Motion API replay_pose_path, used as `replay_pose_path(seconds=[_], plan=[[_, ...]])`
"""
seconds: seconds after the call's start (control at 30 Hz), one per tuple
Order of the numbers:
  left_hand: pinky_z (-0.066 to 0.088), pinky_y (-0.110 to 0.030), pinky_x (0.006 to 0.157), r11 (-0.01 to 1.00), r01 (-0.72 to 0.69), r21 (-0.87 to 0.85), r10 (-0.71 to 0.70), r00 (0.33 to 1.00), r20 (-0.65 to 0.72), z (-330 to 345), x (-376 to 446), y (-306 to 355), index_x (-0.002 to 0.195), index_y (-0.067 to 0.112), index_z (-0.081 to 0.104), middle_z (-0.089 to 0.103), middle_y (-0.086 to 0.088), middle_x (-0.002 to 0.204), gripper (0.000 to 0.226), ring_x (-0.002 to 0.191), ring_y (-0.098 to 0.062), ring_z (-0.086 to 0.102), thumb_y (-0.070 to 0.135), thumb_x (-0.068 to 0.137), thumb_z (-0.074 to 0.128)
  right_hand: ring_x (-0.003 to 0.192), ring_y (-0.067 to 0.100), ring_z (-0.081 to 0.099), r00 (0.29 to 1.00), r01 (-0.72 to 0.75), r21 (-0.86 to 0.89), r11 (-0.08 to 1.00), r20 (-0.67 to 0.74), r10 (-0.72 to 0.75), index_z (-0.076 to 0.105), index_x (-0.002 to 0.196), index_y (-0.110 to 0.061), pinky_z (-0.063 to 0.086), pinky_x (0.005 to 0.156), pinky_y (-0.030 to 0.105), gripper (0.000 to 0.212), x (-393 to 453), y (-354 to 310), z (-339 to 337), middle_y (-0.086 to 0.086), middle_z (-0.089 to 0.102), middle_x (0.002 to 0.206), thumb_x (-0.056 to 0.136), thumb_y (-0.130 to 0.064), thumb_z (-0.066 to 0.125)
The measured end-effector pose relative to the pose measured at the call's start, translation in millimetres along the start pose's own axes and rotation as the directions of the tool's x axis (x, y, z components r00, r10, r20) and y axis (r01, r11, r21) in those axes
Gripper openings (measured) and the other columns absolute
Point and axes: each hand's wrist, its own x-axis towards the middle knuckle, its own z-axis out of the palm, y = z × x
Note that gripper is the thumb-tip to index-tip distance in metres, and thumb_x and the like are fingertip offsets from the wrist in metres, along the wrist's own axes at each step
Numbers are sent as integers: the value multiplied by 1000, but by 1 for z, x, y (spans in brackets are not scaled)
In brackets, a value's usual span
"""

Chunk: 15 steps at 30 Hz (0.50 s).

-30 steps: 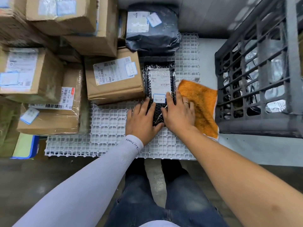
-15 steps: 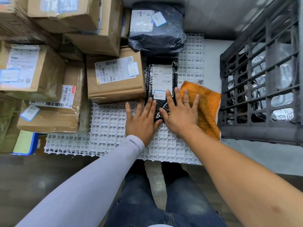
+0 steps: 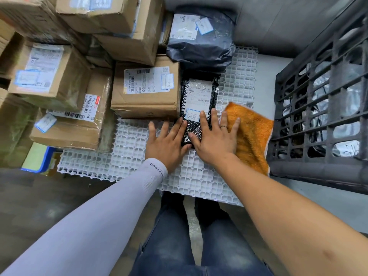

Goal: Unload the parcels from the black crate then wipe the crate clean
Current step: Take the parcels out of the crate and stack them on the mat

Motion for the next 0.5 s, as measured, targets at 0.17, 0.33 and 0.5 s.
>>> replay_pose_path(seconds=[0.17,0.33,0.5], plan=[[5,-61,120,999,-11,-50,11,1000,-6,0,0,-9,164,26,-13,-9,10,173,74,155,-30,12,65,104,8,156,39,-15,999,-35,-19,999,3,36,-12,163,-30,-19,115,71,82,-1,-10,1,9,-12,172,98,-75,8],[7,-59,120,994,-27,-103,28,1000,8,0,-2,-13,164,26,-11,-8,10,173,76,155,-30,11,66,104,11,156,38,-15,997,-70,-23,997,26,70,-16,162,-32,-14,117,70,81,-2,-15,1,7,-16,171,98,-76,8],[9,-58,120,986,-49,-158,48,999,-7,-5,-4,-12,166,23,-3,-1,7,174,75,154,-29,13,63,105,18,157,37,-14,994,-95,-10,995,47,95,-14,162,-34,-11,120,68,81,-4,-19,-4,5,-17,171,98,-76,10]])
